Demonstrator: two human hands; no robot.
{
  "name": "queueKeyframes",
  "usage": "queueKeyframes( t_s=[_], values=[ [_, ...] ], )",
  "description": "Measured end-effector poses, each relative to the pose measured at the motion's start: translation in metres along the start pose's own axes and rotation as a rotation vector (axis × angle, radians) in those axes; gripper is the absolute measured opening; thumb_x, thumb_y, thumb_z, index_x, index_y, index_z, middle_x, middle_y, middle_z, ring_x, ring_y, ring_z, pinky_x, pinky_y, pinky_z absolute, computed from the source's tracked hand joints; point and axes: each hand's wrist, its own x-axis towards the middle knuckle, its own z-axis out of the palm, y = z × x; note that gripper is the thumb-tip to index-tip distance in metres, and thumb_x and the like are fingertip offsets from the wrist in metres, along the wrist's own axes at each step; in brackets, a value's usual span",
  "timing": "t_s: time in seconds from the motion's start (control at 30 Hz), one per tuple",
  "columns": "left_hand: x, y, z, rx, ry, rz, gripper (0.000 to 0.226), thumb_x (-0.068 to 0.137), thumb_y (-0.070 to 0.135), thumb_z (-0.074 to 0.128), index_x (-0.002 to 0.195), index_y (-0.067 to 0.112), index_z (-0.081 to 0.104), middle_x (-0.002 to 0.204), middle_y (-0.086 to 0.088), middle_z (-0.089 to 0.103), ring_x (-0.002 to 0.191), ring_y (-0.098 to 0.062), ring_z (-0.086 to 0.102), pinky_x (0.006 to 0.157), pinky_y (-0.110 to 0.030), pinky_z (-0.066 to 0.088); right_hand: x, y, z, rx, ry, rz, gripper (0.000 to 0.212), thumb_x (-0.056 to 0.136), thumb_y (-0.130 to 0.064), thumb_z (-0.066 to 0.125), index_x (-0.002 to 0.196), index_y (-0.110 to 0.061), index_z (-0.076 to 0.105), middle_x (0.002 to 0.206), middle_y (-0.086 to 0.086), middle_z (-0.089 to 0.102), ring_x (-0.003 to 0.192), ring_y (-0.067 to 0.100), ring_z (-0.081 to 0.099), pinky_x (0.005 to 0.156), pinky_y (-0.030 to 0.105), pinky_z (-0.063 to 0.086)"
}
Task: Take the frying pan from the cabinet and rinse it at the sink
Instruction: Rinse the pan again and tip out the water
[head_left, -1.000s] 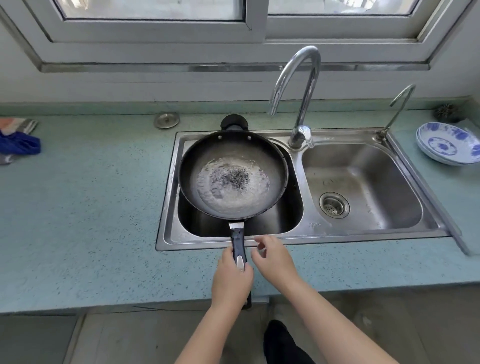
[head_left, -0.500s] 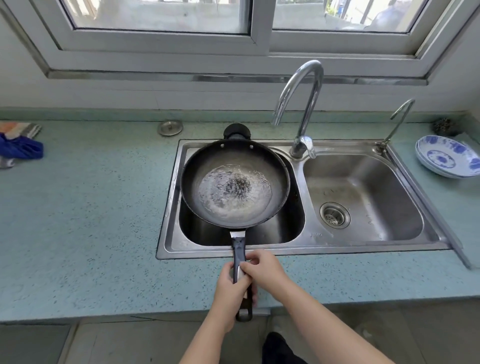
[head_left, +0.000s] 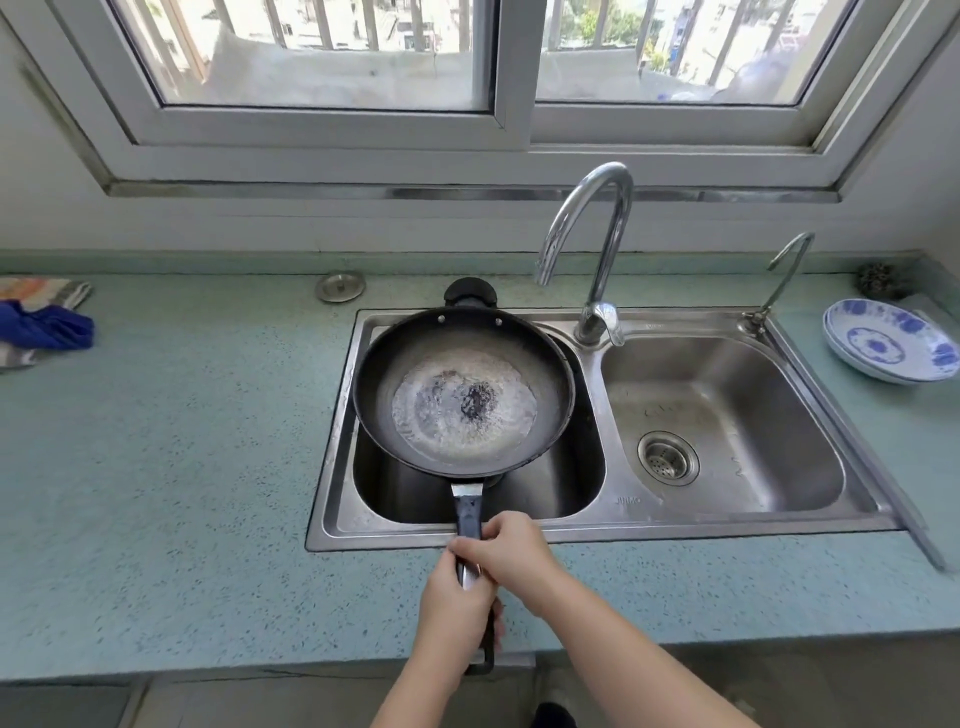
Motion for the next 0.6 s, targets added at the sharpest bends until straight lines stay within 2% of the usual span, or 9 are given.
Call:
queueKeyframes(
  t_s=[0.13,0.27,0.5,0.6],
  values=[
    [-0.001,0.003,0.001,0.069,0.019,0.02,0.012,0.09,0.012,0.048,0.096,0.019,0.055,0.053,-0.009,0.056,0.033,-0.016,0.051,0.036,-0.024,0.042,0.001,-0.006,0.0,-0.015,0.02,0.009,0.04,0.073,-0.035,0.073,0.059,-0.017,0.041,0.065,0.005,0.047,0.06,0.016,0.044,0.052,0.027,0.029],
    [-0.002,0.005,0.0,0.118,0.053,0.043,0.012,0.089,0.014,0.049,0.096,0.021,0.055,0.053,-0.008,0.057,0.034,-0.015,0.052,0.036,-0.022,0.04,0.002,-0.003,0.002,0.037,0.033,-0.024,0.053,0.074,-0.031,0.073,0.05,-0.021,0.027,0.051,-0.003,0.027,0.048,0.012,0.029,0.048,0.027,0.021],
    [-0.001,0.009,-0.019,0.28,0.139,0.093,0.013,0.089,0.02,0.053,0.1,0.022,0.058,0.058,-0.006,0.059,0.037,-0.016,0.054,0.034,-0.017,0.039,0.004,-0.008,0.021,0.225,-0.023,-0.082,0.047,0.074,-0.029,0.071,0.051,-0.021,0.03,0.056,0.0,0.025,0.059,0.015,0.03,0.053,0.028,0.02],
    [-0.002,0.015,-0.03,0.379,0.162,0.102,0.013,0.087,0.021,0.054,0.099,0.024,0.057,0.061,-0.003,0.06,0.039,-0.019,0.058,0.035,-0.017,0.039,0.004,-0.017,0.032,0.311,-0.029,-0.086,0.036,0.066,-0.034,0.07,0.057,-0.015,0.041,0.062,0.008,0.027,0.063,0.017,0.03,0.057,0.028,0.021]
  ],
)
